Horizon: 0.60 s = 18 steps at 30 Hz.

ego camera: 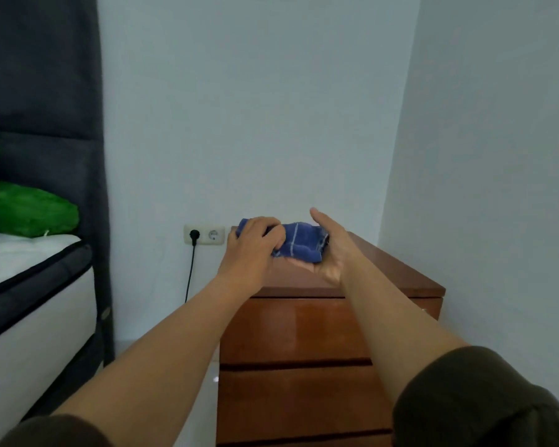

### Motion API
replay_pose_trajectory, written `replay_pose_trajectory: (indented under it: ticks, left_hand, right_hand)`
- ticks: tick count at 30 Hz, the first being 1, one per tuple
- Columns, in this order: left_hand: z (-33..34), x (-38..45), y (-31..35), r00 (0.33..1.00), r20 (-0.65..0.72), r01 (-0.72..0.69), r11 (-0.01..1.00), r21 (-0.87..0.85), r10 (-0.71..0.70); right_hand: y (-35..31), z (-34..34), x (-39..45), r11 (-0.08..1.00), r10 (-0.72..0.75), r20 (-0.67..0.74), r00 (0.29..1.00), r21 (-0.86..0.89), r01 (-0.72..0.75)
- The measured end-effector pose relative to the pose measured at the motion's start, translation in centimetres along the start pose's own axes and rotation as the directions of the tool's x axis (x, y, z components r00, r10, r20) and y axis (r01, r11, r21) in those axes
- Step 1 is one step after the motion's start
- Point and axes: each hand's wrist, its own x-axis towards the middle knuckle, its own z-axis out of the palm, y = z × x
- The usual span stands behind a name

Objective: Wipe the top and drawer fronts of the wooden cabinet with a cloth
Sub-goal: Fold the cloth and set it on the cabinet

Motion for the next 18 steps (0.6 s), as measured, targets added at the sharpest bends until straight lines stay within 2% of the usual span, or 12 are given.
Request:
replay_pose_trajectory:
  ticks: [1,3,7,8,10,11,13,15,18]
  left_hand:
    - [0.2,-0.2,-0.8,0.999,0.031,-0.012,0.999,-0.046,0.013]
    - [0.7,-0.5,-2.1,0.995,0.094,0.057,0.982,-0.182,-0.041]
    - [1.9,-0.4,-3.3,0.946,0.106,0.322,0.871,-0.371,-0.305]
    - [2.1,-0.3,-3.4,0.902,0.120,0.426,0.811,-0.401,-0.415]
    - [3.1,0.1,-4.3,0.758,0.255,0.645,0.629,-0.435,-0.601]
    - [3.7,0.0,-4.9,0.689,0.338,0.719,0.549,-0.425,-0.641]
    - [4.8,-0.5,-6.2,0.620,0.444,0.783,0.474,-0.403,-0.647]
    - [5.4,-1.2,-7.2,0.599,0.463,0.799,0.456,-0.391,-0.653]
    - [6.1,-1.5,-8.1,0.623,0.411,0.782,0.539,-0.313,-0.666]
  right_hand:
    - [0.2,0.0,0.5,0.999,-0.028,-0.022,0.999,-0.029,0.027]
    - [0.9,-0.2,2.0,0.993,-0.096,-0.064,0.993,-0.078,0.091]
    - [1.7,-1.2,4.6,0.983,-0.136,-0.085,0.987,-0.135,0.124]
    - [1.9,-1.5,5.2,0.982,-0.132,-0.084,0.988,-0.148,0.119]
    - [2.6,-2.2,6.6,0.981,-0.123,-0.088,0.989,-0.163,0.108]
    - [3.0,-2.5,7.3,0.982,-0.118,-0.086,0.989,-0.161,0.103]
    - [3.6,-2.9,8.5,0.982,-0.102,-0.078,0.992,-0.170,0.087]
    - [4.2,-3.3,9.6,0.969,-0.073,-0.086,0.994,-0.242,0.050]
    - [5.0,-3.9,11.5,0.906,-0.077,-0.118,0.990,-0.422,0.020]
